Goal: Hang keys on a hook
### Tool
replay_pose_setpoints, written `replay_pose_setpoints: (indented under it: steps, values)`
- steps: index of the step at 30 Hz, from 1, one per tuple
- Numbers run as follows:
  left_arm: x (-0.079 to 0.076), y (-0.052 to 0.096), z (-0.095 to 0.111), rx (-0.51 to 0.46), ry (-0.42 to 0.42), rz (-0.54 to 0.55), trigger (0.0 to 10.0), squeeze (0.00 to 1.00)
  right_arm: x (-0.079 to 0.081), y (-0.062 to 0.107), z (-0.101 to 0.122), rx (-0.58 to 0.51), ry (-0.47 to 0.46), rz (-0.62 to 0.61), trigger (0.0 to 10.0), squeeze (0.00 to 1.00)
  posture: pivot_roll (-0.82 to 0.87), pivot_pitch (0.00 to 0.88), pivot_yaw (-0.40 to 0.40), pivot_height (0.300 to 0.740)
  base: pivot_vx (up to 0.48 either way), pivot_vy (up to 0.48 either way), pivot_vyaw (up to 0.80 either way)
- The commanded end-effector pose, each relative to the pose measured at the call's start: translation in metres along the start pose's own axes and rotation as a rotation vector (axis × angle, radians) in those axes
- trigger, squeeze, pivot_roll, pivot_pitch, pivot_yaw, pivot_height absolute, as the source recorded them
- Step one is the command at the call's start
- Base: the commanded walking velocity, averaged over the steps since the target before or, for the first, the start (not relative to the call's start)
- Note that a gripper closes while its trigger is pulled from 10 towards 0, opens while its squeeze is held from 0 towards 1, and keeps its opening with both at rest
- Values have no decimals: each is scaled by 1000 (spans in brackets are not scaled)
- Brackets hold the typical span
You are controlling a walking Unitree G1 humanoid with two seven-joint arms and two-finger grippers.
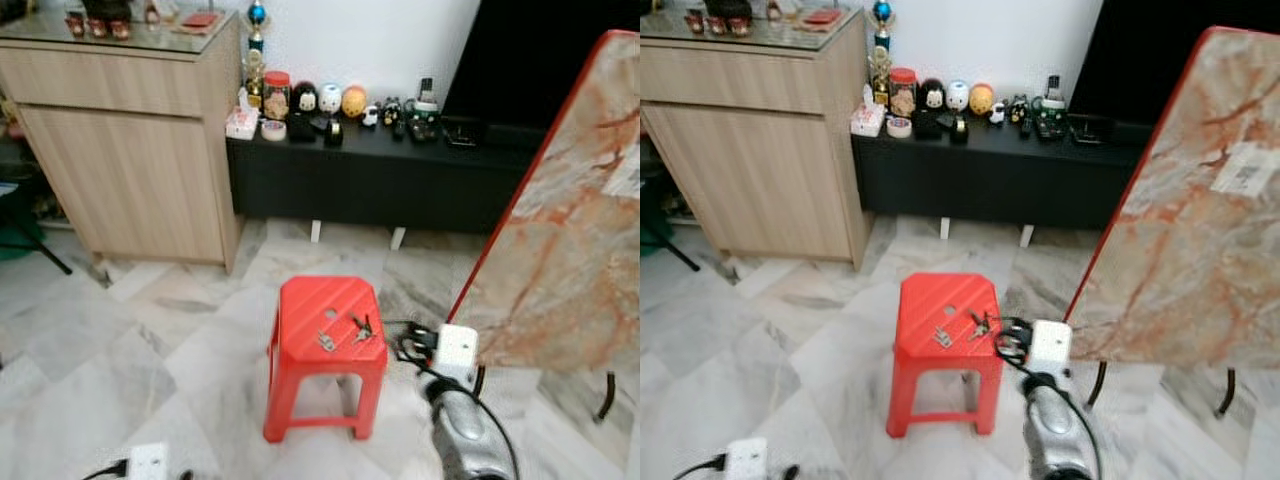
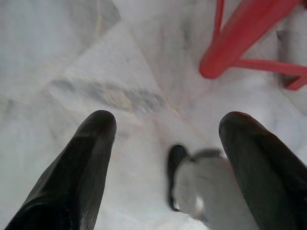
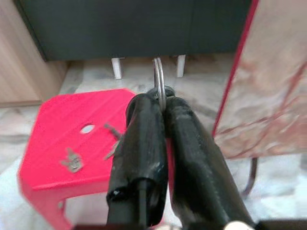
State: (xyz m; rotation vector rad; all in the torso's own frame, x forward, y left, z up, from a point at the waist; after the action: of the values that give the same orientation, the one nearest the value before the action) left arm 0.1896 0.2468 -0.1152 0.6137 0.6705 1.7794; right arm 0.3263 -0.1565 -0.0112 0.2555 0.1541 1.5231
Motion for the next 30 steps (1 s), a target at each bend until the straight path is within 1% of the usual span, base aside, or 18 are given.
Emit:
replay_pose_setpoints:
  steps: [1, 14, 20, 22, 30]
  values:
    - [4, 1, -3, 10, -13, 7, 10000, 0, 8, -4, 8, -25, -3, 17, 10000, 0, 99, 0, -141, 740, 0, -337, 0]
    - [6, 1, -4, 16, -17, 12, 10000, 0, 10, -7, 14, -39, -4, 20, 10000, 0, 95, 0, -137, 740, 0, -341, 0]
    - [3, 1, -4, 13, -19, 6, 10000, 0, 10, -7, 15, -41, -2, 20, 10000, 0, 92, 0, -139, 740, 0, -344, 0]
    - [1, 1, -4, 11, -25, -3, 10000, 0, 9, -7, 17, -48, -1, 17, 10000, 0, 80, 0, -134, 740, 0, -341, 0]
    - [0, 2, -6, 19, -22, -1, 10000, 0, 3, -9, 20, -57, 4, 2, 10000, 0, 73, 0, -135, 740, 0, -326, 0]
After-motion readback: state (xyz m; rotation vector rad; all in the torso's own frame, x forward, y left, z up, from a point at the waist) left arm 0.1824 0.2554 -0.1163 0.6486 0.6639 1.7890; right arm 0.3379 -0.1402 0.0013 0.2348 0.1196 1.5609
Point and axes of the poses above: a point about 5 cm out from each wrist's last joint towards the gripper, its own y axis pointing back from the gripper into the wrist, its own z axis along the axis of the wrist's last joint, x = y × z, the point moved 5 cm from there along -y, pointing out of the wrist towards the gripper, and after that the axes turned 5 degrees about y, right-handed, at the moved point
